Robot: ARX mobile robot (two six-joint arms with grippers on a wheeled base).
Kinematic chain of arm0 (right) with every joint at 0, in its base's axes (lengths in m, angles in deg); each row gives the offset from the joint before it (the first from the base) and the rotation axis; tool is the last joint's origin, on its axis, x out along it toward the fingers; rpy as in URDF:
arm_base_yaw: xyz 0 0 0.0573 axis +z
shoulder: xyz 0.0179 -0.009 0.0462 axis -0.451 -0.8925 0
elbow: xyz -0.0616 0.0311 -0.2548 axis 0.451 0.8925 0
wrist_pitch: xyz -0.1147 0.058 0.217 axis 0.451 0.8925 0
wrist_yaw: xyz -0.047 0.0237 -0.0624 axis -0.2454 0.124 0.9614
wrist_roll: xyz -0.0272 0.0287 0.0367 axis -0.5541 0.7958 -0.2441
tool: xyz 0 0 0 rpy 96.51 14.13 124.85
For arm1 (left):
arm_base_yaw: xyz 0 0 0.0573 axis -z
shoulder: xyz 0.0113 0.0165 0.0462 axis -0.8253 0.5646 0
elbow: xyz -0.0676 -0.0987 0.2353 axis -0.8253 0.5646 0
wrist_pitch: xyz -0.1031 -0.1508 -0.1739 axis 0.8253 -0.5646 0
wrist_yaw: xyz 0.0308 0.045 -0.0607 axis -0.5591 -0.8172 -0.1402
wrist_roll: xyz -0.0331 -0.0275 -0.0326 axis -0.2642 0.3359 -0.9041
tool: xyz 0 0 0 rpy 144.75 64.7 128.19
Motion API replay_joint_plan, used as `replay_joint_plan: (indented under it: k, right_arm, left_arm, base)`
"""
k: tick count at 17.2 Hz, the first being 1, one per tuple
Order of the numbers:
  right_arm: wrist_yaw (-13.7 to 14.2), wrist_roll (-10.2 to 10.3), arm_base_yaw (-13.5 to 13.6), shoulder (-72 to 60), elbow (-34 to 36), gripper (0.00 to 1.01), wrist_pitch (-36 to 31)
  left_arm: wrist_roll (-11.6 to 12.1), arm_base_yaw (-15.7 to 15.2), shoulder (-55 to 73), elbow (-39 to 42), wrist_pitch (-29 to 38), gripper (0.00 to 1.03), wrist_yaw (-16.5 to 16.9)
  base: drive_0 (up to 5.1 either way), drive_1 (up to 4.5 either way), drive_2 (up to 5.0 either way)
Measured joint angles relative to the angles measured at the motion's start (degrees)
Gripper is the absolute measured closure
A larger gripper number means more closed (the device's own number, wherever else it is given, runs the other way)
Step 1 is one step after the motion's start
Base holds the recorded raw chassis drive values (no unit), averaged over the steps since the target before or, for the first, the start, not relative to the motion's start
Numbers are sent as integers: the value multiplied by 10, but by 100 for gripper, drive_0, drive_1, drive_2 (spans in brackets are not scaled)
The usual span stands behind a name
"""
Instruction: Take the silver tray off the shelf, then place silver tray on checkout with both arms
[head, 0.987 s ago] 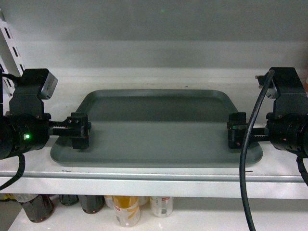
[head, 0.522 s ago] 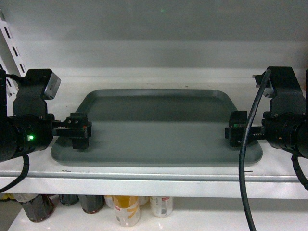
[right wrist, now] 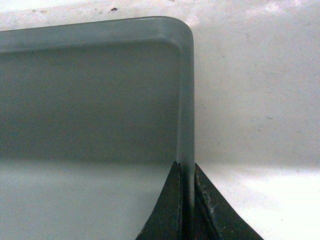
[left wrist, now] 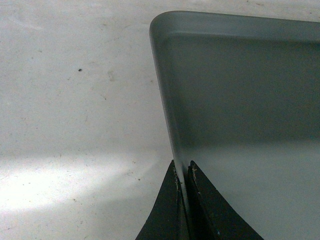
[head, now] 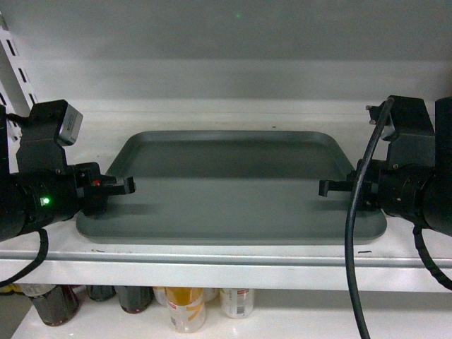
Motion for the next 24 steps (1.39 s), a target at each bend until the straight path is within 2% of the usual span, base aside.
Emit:
replay_joint_plan:
  k: [5, 15, 24]
  right_arm:
    - [12, -1, 3, 6, 1, 98, 5]
    - [30, -26, 2, 47, 29, 98, 4]
    - [37, -48, 2, 113, 42, 98, 63]
  left_arm:
    - [-2, 4, -4, 6, 5, 99, 0]
    - [-1, 19, -70, 34, -17, 99, -9]
    - [-1, 31, -120, 46, -65, 99, -18]
  base:
    - [0, 0, 0]
    - [0, 0, 0]
    - [0, 0, 0]
